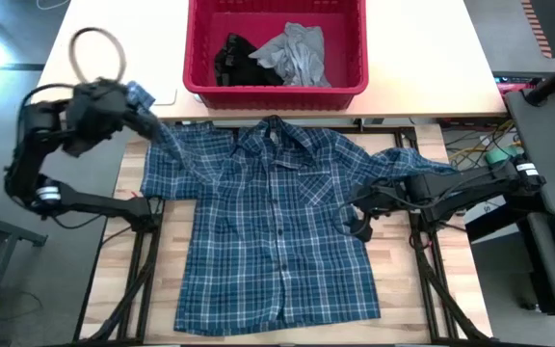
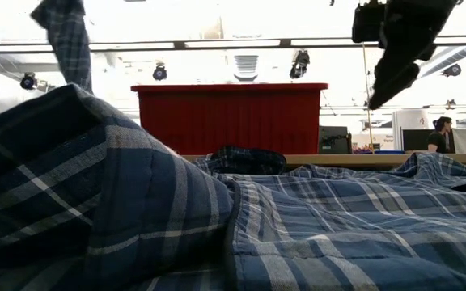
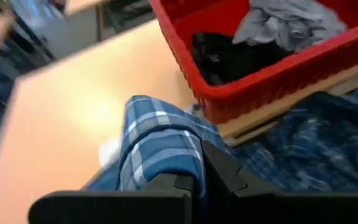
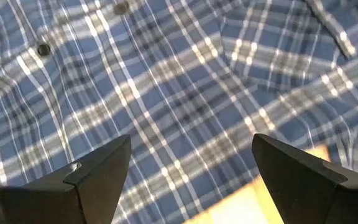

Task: Fold Laundry from Bin
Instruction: Fold the blue patterned long sleeve shirt

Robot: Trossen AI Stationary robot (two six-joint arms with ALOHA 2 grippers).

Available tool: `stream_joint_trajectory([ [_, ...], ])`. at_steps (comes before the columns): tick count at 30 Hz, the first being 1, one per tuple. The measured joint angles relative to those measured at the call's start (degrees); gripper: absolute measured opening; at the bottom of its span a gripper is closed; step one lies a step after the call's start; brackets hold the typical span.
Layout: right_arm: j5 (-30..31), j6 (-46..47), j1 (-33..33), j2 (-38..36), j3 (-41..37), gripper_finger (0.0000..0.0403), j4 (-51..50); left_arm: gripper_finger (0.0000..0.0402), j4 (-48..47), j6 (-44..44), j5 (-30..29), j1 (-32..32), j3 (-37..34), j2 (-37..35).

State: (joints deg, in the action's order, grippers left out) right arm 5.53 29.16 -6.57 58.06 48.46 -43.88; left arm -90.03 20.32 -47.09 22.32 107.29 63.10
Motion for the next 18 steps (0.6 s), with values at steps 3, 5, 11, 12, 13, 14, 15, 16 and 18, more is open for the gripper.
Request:
stream_joint_trajectory([
  [3, -0.5, 0.37, -0.4, 0.0, 0.66, 0.0329, -2.45, 0.0, 0.19, -5.63, -2.92, 0.97, 2.88, 5.07],
  [5, -1.47, 0.46, -0.44, -0.04, 0.86, 0.0329, -3.77, 0.0, 0.26, -8.55, -2.71, 2.15, 2.59, 7.15],
  [11, -1.83, 0.94, -0.45, -0.22, 0.93, 0.0329, -4.9, 0.0, -0.03, -13.63, 12.33, 6.39, -10.3, 7.0],
  [12, -2.34, 0.96, -0.43, -0.22, 0.93, 0.0329, -5.03, 0.0, 0.04, -13.89, 15.75, 7.14, -13.8, 6.61],
  [13, -2.63, 0.92, -0.45, -0.22, 0.93, 0.0329, -5.01, 0.0, -0.01, -13.82, 18.61, 7.84, -17.34, 6.34],
  [14, -2.63, 0.86, -0.45, -0.22, 0.93, 0.0329, -5.01, 0.0, -0.03, -13.73, 21.18, 8.6, -20.82, 6.14],
  [15, -2.75, 0.83, -0.45, -0.22, 0.93, 0.0329, -5.03, 0.0, -0.01, -13.71, 23.06, 9.3, -24.41, 6.09],
  [16, -2.79, 0.83, -0.45, -0.22, 0.93, 0.0329, -5.07, 0.0, 0.02, -13.67, 24.66, 9.82, -27.94, 6.1],
  [18, -2.77, 0.8, -0.45, -0.22, 0.93, 0.0329, -5.12, 0.0, -0.1, -12.94, 25.65, 10.3, -34.16, 6.78],
])
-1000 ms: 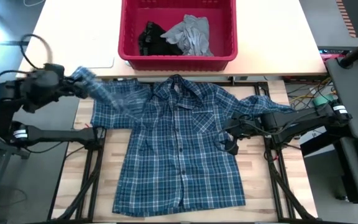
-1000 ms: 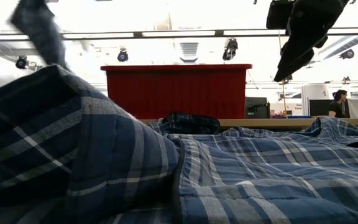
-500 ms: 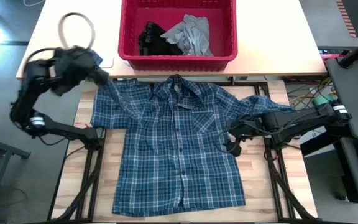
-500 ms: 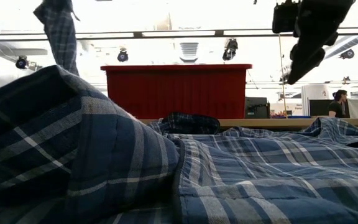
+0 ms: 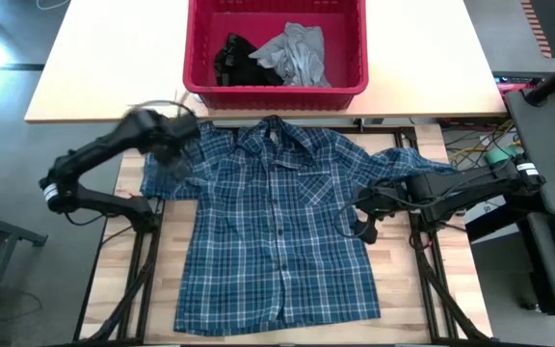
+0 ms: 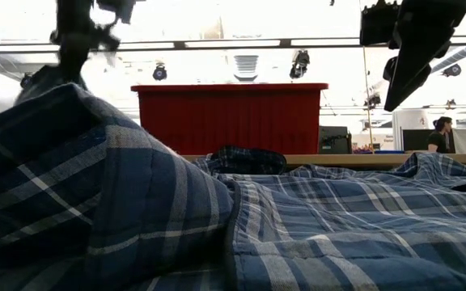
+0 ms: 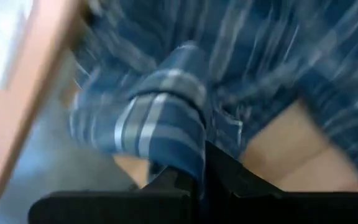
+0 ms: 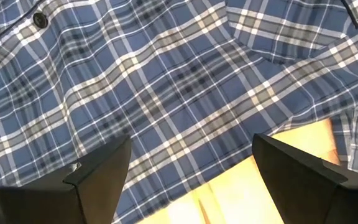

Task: Fold Laundry from Bin
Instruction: Fold the blue patterned long sleeve shirt

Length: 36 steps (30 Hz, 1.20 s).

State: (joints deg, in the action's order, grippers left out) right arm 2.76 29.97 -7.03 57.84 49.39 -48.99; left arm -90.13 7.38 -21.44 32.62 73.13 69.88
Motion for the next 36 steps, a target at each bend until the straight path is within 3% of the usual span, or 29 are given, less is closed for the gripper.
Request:
stream_joint_trajectory([
  [7, -1.6, -0.05, 0.01, 0.0, 0.0, 0.0329, -0.04, 0.0, 0.05, 3.79, 0.23, 1.48, -13.67, 6.55],
  [11, -2.5, 0.27, 0.0, 0.0, 0.0, 0.0329, -0.06, 0.0017, 0.09, 4.26, 0.25, 3.91, -15.98, 10.95],
  [15, -3.3, 0.94, 0.0, 0.0, 0.0, 0.0329, -0.09, 0.0063, 0.14, 4.81, -0.15, 7.07, -15.11, 13.04],
  [20, -3.41, 2.46, 0.01, 0.0, 0.0, 0.0329, -0.17, 0.0144, 0.2, 7.41, -1.88, 13.01, -13.52, 8.68],
  [24, -3.41, 3.48, 0.0, 0.0, 0.0, 0.0329, -0.15, 0.0197, 0.07, 10.02, -12.57, 21.14, -13.52, 1.46],
  [27, -3.34, 3.48, 0.02, 0.0, 0.0, 0.0329, -0.15, 0.0223, 0.08, 10.49, -15.33, 28.31, -13.13, -3.06],
  [32, -3.23, 3.44, 0.02, 0.0, 0.0, 0.0329, -0.13, 0.0244, 0.09, 4.93, -11.34, 37.66, -12.78, -8.42],
  [36, -2.79, 3.57, 0.02, 0.0, 0.0, 0.0329, -0.13, 0.0249, 0.06, 3.31, -7.33, 40.55, -9.41, -12.52],
])
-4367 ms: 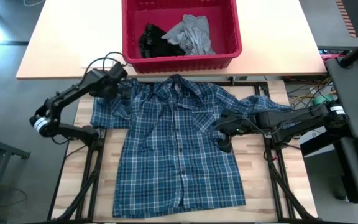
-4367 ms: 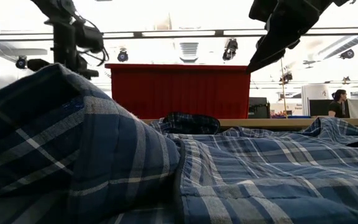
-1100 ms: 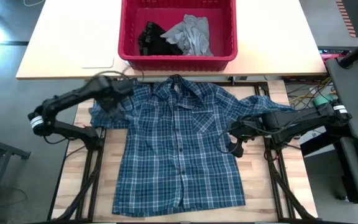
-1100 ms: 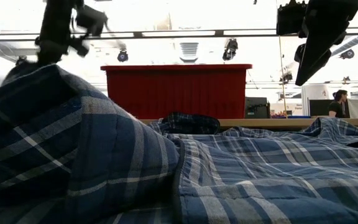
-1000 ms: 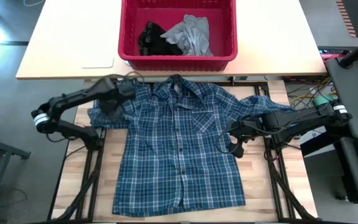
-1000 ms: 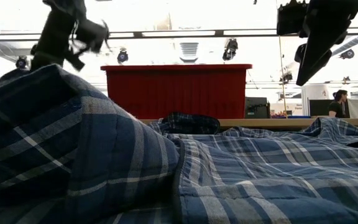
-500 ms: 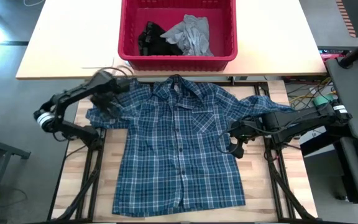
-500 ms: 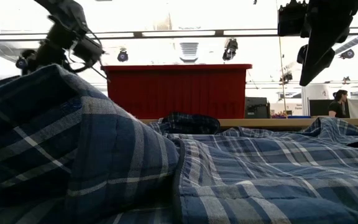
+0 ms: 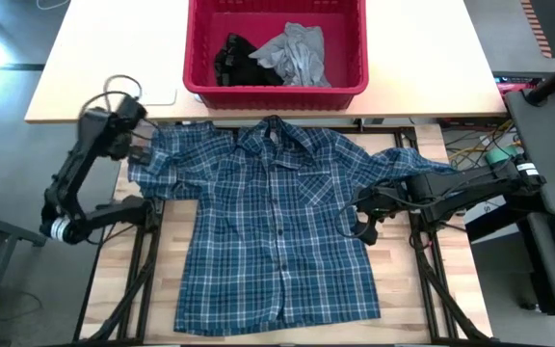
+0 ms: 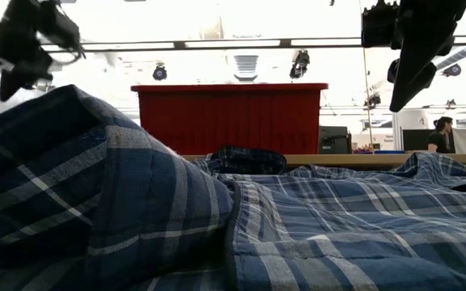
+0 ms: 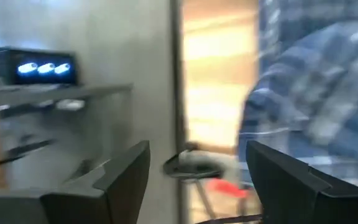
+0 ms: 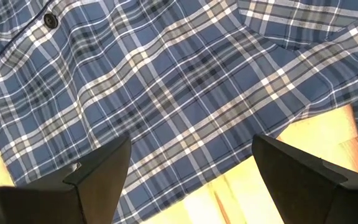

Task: Fold Laundry from Bin
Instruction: Fold the blue patterned long sleeve shirt

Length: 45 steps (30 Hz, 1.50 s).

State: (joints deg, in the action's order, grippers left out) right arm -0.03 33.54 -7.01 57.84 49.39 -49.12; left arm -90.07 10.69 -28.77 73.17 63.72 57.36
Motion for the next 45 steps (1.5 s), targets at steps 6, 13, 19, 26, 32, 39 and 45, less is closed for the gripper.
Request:
stream_joint_trajectory([
  [6, 1.15, 0.55, 0.35, 0.0, 0.0, 0.0329, 0.06, 0.0247, 6.38, -0.26, 23.28, -1.23, 15.28, -7.64],
  [13, 6.5, -0.26, 7.9, 0.43, 0.0, 0.0329, 4.55, 0.0237, 29.56, 10.75, 47.93, -5.1, 8.02, -18.34],
  [19, 5.17, -10.41, 16.97, 8.33, 3.01, 0.0329, 18.71, 0.0233, 38.25, 13.47, 52.41, -13.56, -9.48, -26.42],
  [26, 6.25, -18.56, 22.38, 28.03, 15.3, 0.0325, 31.64, 0.0233, 60.89, 19.87, 54.26, -32.54, -22.89, -28.91],
  [32, 5.93, -17.4, 27.96, 45.82, 31.05, 0.0247, 29.15, 0.0232, 65.21, 19.02, 39.84, -51.5, -28.54, -20.9],
  [39, 2.38, -23.01, 29.04, 62.59, 53.93, 0.0066, 22.13, 0.0232, 65.26, 23.68, 27.84, -65.82, -35.19, -8.84],
  [45, 2.6, -26.48, 31.61, 75.99, 73.69, 0.0012, 9.79, 0.0233, 66.53, 28.86, 27.97, -72.05, -39.55, -1.16],
])
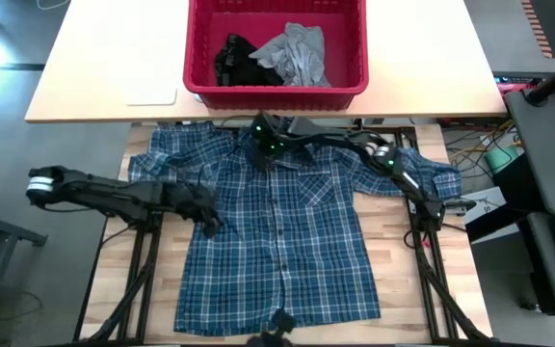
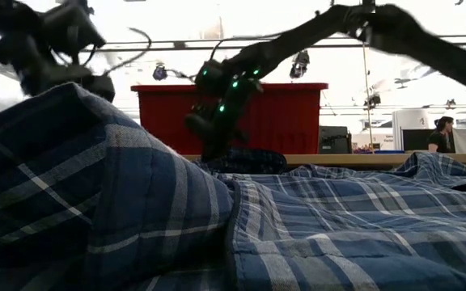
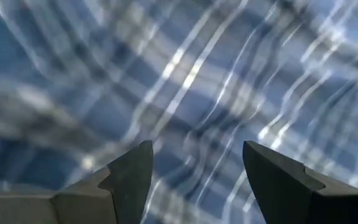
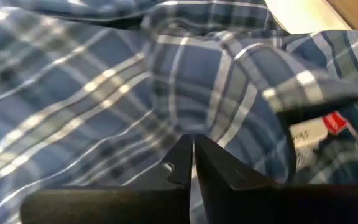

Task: Fold Laundry from Bin
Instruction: Fold the blue patterned long sleeve shirt

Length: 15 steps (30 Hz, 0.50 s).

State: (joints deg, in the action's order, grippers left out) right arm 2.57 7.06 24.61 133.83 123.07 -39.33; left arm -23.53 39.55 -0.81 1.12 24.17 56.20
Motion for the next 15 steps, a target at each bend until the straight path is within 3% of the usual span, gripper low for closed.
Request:
stream_joint_trajectory([
  [5, -0.2, 0.81, 2.91, 7.55, 12.04, 0.0009, -8.5, 0.0232, -0.29, 6.41, 2.25, -3.96, -4.27, 4.41],
  [11, -1.09, 8.53, 7.45, 5.54, 6.28, 0.0009, -8.46, 0.0232, 0.73, 11.89, 2.08, -9.65, -6.03, 5.66],
  [15, 6.28, 9.88, 8.42, 3.77, 4.79, 0.0009, -9.53, 0.0232, -0.25, 14.35, 1.91, -11.41, -6.04, 5.44],
])
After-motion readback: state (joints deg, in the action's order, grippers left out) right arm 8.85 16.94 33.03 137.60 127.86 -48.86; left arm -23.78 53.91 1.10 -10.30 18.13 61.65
